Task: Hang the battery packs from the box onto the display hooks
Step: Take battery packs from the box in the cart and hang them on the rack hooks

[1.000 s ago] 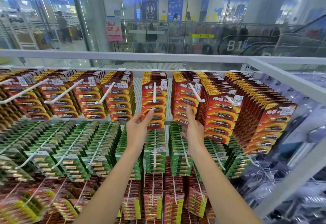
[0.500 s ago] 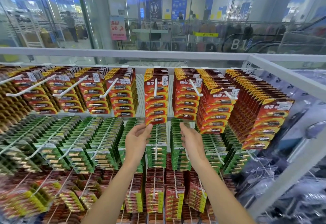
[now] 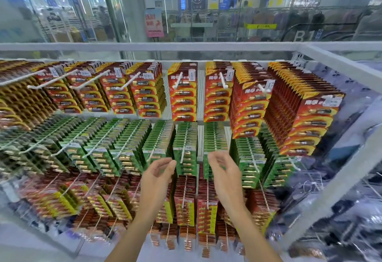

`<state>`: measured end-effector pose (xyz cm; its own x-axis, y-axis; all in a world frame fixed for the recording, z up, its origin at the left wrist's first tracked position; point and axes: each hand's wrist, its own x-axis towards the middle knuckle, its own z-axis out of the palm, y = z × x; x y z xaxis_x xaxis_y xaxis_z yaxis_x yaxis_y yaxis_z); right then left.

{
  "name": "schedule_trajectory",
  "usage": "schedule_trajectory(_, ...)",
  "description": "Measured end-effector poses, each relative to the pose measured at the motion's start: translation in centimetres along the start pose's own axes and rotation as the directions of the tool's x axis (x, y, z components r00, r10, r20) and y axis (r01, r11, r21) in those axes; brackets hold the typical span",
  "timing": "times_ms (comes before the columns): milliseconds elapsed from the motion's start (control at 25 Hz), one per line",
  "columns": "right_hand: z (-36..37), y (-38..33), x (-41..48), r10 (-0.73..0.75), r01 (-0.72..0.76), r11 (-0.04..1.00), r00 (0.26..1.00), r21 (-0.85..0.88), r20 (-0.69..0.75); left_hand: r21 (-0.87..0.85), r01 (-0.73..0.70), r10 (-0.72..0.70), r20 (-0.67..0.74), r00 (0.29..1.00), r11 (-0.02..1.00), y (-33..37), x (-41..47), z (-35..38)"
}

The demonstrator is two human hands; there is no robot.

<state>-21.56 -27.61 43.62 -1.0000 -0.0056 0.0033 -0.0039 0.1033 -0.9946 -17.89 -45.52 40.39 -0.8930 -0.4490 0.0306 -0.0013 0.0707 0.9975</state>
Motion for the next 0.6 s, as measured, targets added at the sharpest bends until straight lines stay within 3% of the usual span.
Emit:
schedule_trajectory(280, -2.3, 2.1, -6.8, -0.003, 0.003, 0.997, 1.000, -0.079, 0.001, 0.028, -0.015, 0.014, 0.056, 0.998, 0.999, -1.0, -6.7, -1.4)
schedule_trajectory(600, -7.5, 8.2, -17.8, 0.081, -0.110, 0.982, 0.980, -0.155, -0.180, 0.007, 0.057, -0.057, 0.221, 0.974, 0.998, -4.4, -16.4, -0.4)
